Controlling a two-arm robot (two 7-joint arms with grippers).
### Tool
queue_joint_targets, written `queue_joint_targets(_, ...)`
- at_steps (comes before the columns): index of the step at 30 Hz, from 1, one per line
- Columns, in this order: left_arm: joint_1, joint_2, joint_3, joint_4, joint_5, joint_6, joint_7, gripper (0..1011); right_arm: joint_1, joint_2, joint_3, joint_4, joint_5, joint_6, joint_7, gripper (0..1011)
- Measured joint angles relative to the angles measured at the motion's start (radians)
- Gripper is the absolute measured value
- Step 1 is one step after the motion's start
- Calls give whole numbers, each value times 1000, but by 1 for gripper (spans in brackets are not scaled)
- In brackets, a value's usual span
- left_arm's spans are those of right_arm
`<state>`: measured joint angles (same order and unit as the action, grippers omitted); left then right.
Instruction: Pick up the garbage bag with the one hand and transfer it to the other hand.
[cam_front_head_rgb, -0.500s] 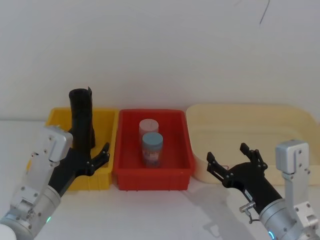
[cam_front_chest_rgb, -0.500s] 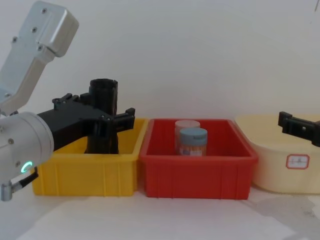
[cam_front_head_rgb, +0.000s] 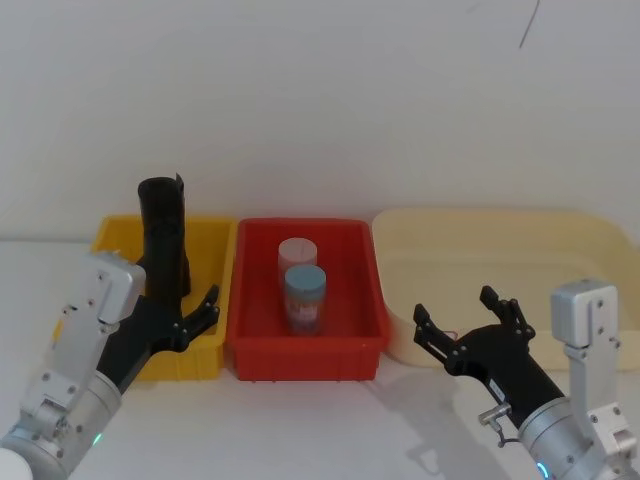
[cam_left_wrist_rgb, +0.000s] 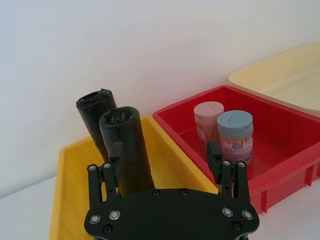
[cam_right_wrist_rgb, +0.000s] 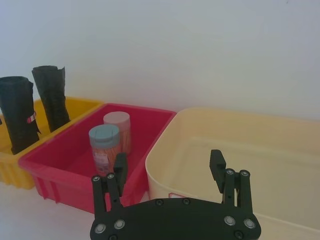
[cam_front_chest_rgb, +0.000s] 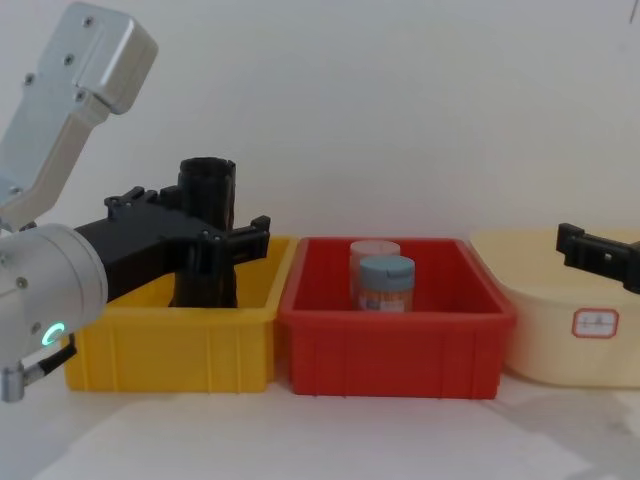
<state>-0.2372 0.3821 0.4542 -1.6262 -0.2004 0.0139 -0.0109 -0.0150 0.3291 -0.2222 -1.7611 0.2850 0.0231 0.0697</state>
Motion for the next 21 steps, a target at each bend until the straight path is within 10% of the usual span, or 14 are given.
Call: queue_joint_targets(21,27,14,-11,-18,18,-21,-1,1000,0,0,0,0,0,0,0,1002)
